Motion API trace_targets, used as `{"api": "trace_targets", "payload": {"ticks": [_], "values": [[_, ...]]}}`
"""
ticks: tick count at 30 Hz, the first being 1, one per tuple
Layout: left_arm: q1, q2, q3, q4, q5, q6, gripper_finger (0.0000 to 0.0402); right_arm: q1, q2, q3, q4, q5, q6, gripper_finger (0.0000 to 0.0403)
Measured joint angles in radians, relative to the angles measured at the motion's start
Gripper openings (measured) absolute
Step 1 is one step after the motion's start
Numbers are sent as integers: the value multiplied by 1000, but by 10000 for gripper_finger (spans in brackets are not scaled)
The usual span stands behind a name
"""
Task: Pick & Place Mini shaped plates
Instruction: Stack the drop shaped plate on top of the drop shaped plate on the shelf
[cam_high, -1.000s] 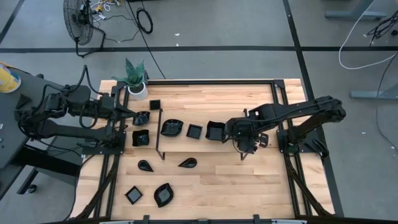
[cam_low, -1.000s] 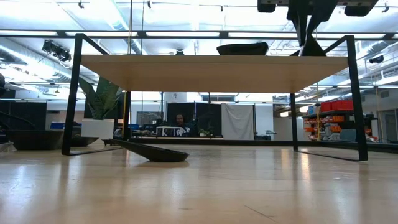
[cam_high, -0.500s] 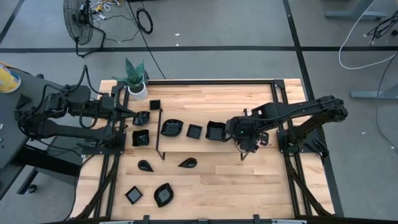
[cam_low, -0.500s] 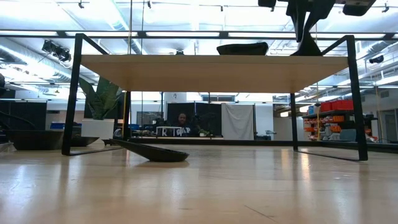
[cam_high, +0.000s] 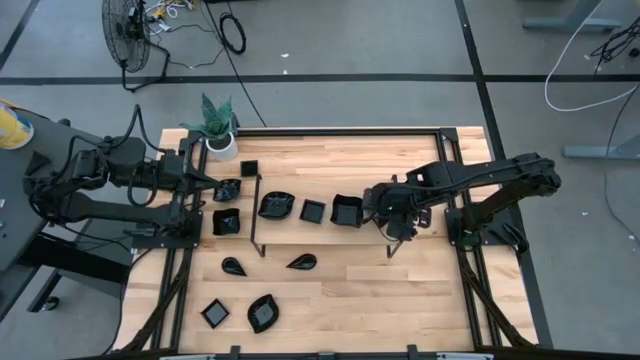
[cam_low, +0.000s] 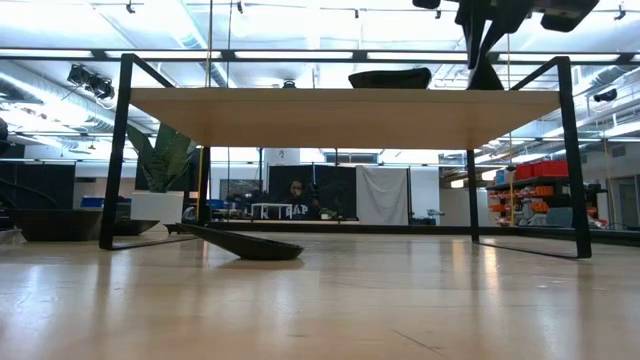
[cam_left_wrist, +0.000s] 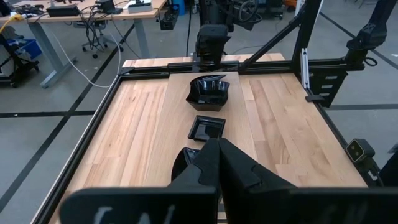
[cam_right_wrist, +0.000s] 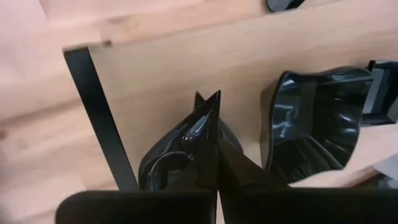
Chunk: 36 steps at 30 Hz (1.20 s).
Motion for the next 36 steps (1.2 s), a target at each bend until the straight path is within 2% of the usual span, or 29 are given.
{"api": "trace_targets", "payload": {"ticks": [5, 13, 26, 36], "values": [[0, 0, 0, 0, 0, 0, 3, 0, 0, 0, 9, 9, -42, 3], [0, 0, 0, 0, 0, 0, 3, -9, 0, 0, 32, 45, -197, 3], [0, 0, 0, 0, 0, 0, 3, -9, 1, 0, 48, 43, -354, 3], [0, 0, 0, 0, 0, 0, 3, -8, 1, 0, 73, 39, -389, 3]]}}
